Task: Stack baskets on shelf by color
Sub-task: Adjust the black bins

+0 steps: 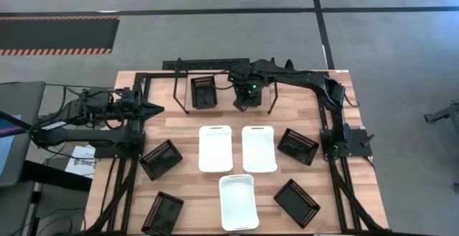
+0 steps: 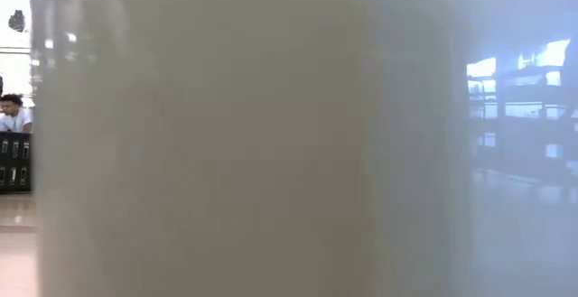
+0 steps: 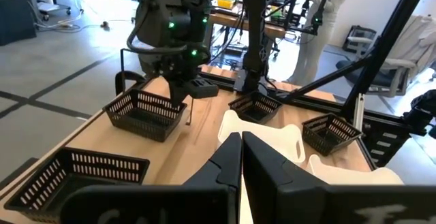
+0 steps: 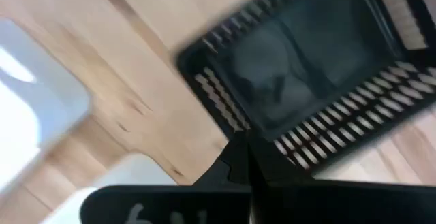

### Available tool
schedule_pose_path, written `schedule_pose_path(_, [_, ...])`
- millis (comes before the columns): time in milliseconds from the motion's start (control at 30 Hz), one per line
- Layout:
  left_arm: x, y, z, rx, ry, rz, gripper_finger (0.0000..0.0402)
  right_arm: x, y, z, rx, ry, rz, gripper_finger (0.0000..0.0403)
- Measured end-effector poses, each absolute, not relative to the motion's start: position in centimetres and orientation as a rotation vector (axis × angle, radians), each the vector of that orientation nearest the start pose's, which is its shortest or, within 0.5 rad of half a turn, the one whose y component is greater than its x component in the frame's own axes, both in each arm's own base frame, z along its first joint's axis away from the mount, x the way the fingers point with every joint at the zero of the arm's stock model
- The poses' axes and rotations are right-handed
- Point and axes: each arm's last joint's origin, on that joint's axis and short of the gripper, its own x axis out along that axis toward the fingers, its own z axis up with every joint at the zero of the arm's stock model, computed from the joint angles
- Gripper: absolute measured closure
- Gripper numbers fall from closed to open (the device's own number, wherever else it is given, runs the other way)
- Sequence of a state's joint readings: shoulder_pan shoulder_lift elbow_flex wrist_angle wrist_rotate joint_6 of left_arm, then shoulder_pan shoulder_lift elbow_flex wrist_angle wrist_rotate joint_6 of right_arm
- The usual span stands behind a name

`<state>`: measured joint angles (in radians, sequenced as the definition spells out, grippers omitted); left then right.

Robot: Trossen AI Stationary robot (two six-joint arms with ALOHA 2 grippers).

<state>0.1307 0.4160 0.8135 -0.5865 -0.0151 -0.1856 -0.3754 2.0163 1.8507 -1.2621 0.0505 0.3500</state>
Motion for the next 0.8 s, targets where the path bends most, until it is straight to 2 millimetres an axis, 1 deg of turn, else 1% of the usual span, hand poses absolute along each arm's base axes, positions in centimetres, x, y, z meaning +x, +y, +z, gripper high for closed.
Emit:
schedule_pose_path(100, [7.5, 1.0, 34.2, -0.196, 0.175, 0.162, 0.0401, 36.9, -14.7, 26.1, 0.524, 1.369, -0.613, 0.0403])
schedule_pose_path(400, [7.5, 1.1, 34.2, -0.198, 0.173, 0.172, 0.0401, 36.1, -14.3, 23.3, 0.544, 1.462, -0.637, 0.0403])
schedule_pose_path(600, [7.5, 1.1, 34.2, -0.205, 0.171, 0.186, 0.0401, 36.0, -14.5, 23.3, 0.512, 1.461, -0.651, 0.0403])
schedule_pose_path(800, [7.5, 1.1, 34.2, -0.206, 0.170, 0.195, 0.0401, 36.3, -14.9, 24.3, 0.490, 1.431, -0.639, 0.0403])
